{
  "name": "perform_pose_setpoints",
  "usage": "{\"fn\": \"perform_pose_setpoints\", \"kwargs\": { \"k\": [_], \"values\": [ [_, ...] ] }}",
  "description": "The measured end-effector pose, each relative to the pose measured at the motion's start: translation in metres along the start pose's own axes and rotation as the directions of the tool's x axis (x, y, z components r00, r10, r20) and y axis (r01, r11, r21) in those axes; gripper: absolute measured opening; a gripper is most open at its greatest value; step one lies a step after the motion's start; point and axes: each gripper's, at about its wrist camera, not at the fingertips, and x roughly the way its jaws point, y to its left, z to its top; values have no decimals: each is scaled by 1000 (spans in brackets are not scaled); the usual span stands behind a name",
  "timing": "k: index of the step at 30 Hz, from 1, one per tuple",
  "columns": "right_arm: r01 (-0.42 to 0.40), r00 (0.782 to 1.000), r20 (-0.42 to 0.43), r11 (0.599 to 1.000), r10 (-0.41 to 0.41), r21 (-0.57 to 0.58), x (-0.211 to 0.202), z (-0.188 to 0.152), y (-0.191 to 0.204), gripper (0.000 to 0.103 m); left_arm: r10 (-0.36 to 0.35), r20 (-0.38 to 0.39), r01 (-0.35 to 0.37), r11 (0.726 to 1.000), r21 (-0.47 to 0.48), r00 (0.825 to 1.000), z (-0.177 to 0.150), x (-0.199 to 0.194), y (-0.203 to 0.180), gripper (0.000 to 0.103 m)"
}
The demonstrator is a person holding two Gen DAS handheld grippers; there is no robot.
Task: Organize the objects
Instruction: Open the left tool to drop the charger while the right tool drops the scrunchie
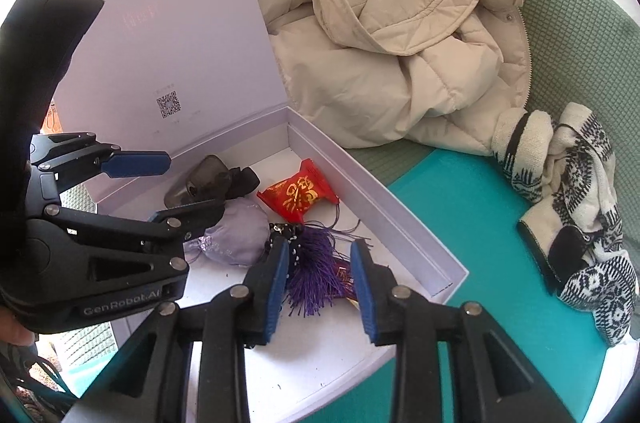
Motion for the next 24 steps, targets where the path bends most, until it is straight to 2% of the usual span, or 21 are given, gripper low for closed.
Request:
{"fn": "perform_pose_setpoints", "kwargs": {
  "k": [13, 16, 24],
  "values": [
    [17, 998, 66, 1000, -17, 2, -47, 2, 6, 31, -3, 49, 3, 1000, -2, 999, 0, -52, 1, 59],
    [29, 997, 78, 1000, -29, 5, -58, 1, 6, 34, 1, 65, -1, 1000, -1, 998, -1, -66, 0, 59],
    [53, 992, 117, 999, -53, -3, -90, -2, 11, 36, 12, 106, -12, 1000, 0, 994, -6, -105, -2, 65]
  ]
}}
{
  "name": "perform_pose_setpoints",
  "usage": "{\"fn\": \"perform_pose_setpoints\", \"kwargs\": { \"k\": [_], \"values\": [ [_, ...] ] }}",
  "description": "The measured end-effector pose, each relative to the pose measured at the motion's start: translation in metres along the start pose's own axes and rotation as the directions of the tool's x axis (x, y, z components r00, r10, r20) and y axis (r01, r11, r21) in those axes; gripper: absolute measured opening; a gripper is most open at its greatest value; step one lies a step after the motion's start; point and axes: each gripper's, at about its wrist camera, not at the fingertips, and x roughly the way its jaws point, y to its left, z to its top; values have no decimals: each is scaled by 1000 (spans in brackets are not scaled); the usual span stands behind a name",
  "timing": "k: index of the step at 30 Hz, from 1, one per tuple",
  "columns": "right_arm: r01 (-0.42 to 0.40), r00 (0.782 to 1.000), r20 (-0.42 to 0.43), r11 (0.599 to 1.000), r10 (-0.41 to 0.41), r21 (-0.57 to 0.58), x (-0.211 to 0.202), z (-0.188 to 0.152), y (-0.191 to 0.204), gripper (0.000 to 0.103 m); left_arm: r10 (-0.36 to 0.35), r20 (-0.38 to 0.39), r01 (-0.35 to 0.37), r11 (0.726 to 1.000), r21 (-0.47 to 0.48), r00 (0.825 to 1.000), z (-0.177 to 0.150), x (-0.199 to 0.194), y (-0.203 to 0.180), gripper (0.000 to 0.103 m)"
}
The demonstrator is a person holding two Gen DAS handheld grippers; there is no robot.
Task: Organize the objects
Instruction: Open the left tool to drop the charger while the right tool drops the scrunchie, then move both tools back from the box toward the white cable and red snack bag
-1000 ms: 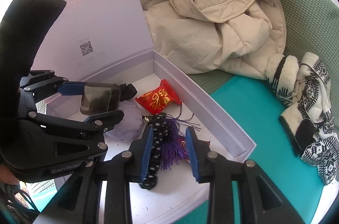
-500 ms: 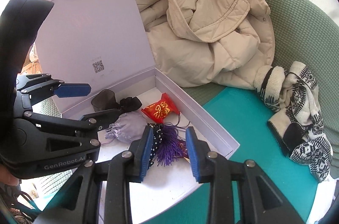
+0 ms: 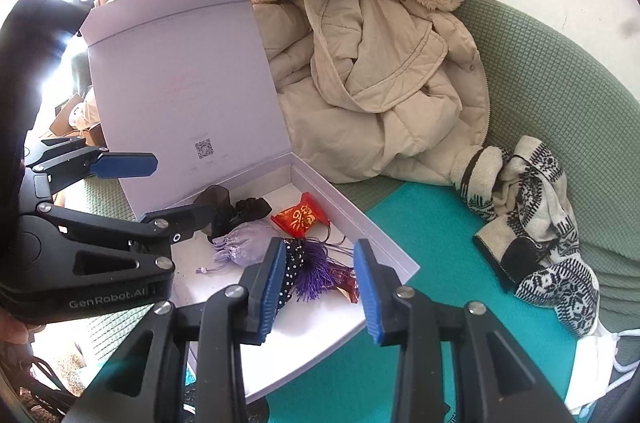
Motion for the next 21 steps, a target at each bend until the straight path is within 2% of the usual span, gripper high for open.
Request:
{"fn": "perform_pose_setpoints", "kwargs": {
  "k": [9, 21],
  "values": [
    [16, 999, 33, 1000, -16, -23, -35, -5, 9, 39, 1, 37, -1, 1000, -1, 999, -9, -41, 2, 69],
    [1, 999, 45, 999, 1, -37, -67, -31, 30, 39, 36, 57, -36, 999, -2, 998, -39, -83, 7, 71]
  ]
}}
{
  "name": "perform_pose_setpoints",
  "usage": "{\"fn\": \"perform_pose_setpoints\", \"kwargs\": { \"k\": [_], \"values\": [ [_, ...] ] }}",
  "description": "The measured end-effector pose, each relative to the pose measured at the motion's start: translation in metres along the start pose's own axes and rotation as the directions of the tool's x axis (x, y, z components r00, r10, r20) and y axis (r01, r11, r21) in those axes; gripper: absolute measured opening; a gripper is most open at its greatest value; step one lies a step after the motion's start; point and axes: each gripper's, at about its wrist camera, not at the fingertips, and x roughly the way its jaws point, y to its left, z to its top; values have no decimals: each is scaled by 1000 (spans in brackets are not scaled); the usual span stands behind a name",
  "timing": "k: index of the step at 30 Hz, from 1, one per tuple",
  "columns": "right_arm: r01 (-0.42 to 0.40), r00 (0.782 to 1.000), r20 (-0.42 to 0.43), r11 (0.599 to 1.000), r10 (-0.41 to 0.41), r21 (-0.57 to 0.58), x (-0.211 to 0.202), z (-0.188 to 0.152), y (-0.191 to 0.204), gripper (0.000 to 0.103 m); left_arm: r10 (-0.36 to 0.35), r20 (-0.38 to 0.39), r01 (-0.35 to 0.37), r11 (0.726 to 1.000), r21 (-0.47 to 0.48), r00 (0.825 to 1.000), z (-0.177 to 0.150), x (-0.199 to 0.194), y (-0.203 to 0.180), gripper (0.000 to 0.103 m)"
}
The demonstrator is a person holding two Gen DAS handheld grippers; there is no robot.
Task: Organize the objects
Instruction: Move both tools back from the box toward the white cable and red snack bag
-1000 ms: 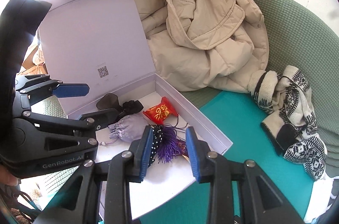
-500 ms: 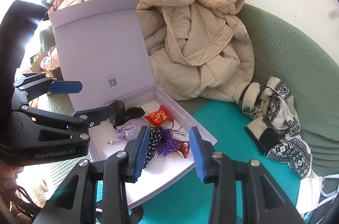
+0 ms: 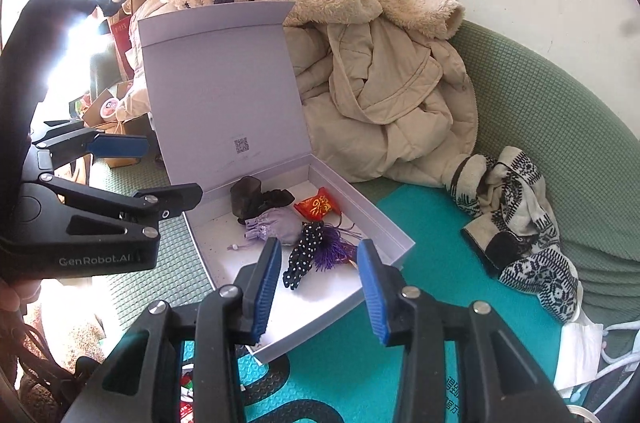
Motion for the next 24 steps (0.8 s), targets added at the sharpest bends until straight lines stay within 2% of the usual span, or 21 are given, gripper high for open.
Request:
{"fn": "perform_pose_setpoints", "kwargs": {
  "k": [7, 13, 24],
  "values": [
    [-6, 1000, -6, 1000, 6, 2, -17, -22, 9, 49, -14, -31, 14, 1000, -2, 999, -22, -13, -5, 76],
    [-26, 1000, -14, 999, 26, 19, -29, -41, 12, 51, -2, -32, 2, 1000, -6, 999, -43, -24, -10, 78],
    [-62, 997, -36, 998, 63, 27, -45, -76, 21, 52, -28, -45, 28, 1000, 1, 999, -83, -44, -18, 80]
  ]
}}
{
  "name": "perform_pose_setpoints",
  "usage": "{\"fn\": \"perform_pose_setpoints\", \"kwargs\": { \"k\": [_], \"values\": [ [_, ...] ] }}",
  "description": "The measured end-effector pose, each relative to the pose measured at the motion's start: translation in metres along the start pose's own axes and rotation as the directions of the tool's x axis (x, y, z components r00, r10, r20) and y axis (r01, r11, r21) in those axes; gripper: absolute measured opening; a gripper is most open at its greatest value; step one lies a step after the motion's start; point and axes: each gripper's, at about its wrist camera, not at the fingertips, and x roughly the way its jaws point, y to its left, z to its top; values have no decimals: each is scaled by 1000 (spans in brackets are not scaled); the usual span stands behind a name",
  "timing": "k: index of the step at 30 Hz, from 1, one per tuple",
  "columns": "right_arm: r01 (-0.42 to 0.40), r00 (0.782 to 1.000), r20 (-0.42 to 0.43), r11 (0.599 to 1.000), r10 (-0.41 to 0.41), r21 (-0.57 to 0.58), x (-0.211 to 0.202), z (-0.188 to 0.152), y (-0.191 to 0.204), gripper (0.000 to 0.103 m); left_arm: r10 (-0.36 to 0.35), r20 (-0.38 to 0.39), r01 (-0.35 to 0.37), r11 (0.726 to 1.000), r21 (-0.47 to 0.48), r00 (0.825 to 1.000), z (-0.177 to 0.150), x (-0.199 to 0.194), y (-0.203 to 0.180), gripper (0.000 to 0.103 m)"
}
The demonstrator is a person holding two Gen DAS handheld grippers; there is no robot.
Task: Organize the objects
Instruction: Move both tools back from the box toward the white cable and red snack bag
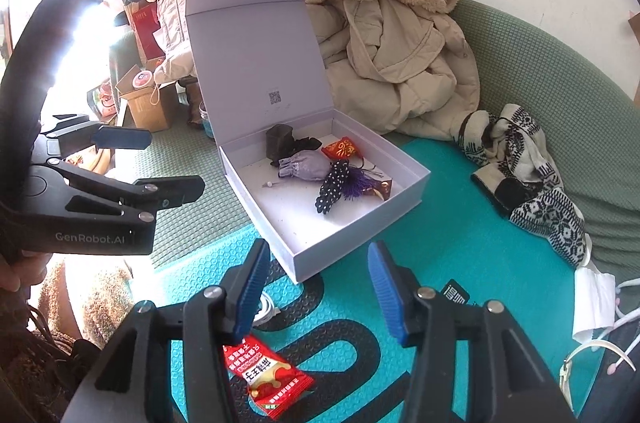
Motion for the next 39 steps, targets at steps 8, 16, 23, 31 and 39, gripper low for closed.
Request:
{"fn": "perform_pose_setpoints", "kwargs": {
  "k": [8, 16, 23, 31, 39],
  "values": [
    [-49, 999, -25, 999, 49, -14, -3, -31, 13, 52, -8, -26, 7, 1000, -16, 1000, -33, -4, 0, 80],
    [-143, 988, -67, 990, 141, -16, 12, -57, 24, 52, -26, -69, 25, 999, -22, 997, -61, 6, 1, 80],
    [-211, 970, -129, 977, 204, -40, 37, -74, 36, 52, -15, -105, 15, 1000, 4, 994, -79, 25, 0, 80],
    [-263, 954, -172, 961, 247, -81, 53, -87, 42, 59, -69, -146, 64, 997, -36, 987, -93, 44, 8, 80],
    [-253, 949, -219, 961, 225, -110, 73, -92, 40, 62, -78, -168, 69, 996, -60, 983, -96, 63, 13, 80]
  ]
}}
